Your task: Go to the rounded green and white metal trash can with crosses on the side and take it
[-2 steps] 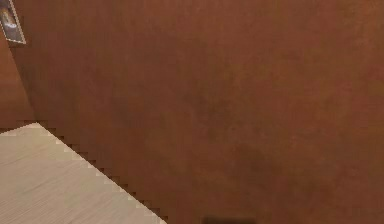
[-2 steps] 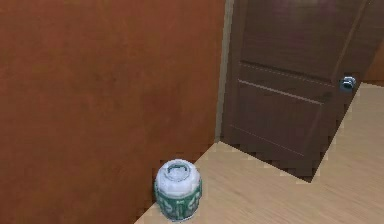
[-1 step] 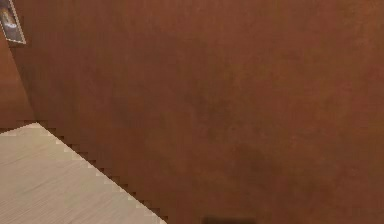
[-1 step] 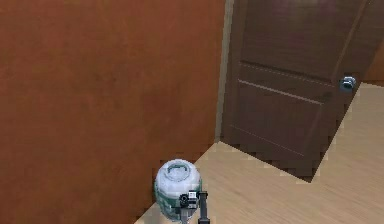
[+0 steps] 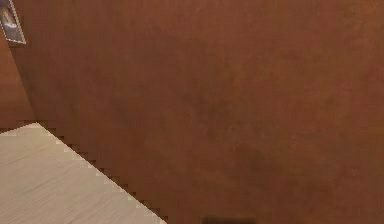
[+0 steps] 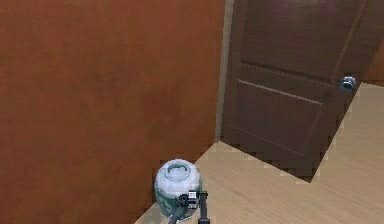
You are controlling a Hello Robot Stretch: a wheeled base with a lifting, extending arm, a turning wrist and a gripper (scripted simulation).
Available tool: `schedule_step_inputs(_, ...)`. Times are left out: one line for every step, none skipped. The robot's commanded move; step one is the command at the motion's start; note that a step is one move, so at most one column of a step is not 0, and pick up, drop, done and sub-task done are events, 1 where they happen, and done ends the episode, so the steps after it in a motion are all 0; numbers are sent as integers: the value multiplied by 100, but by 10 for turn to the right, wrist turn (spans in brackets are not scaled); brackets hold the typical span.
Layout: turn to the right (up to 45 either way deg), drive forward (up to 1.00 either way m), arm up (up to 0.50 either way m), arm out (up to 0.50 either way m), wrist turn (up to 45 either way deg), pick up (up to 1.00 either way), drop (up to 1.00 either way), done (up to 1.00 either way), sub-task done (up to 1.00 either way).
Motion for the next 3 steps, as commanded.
schedule_step_inputs(0, 0, 0, 0, 450, 0, 0, 0, 0)
schedule_step_inputs(0, 0, 0, 0, 450, 0, 0, 0, 0)
schedule_step_inputs(0, 0, 0, 0, 270, 0, 0, 0, 0)
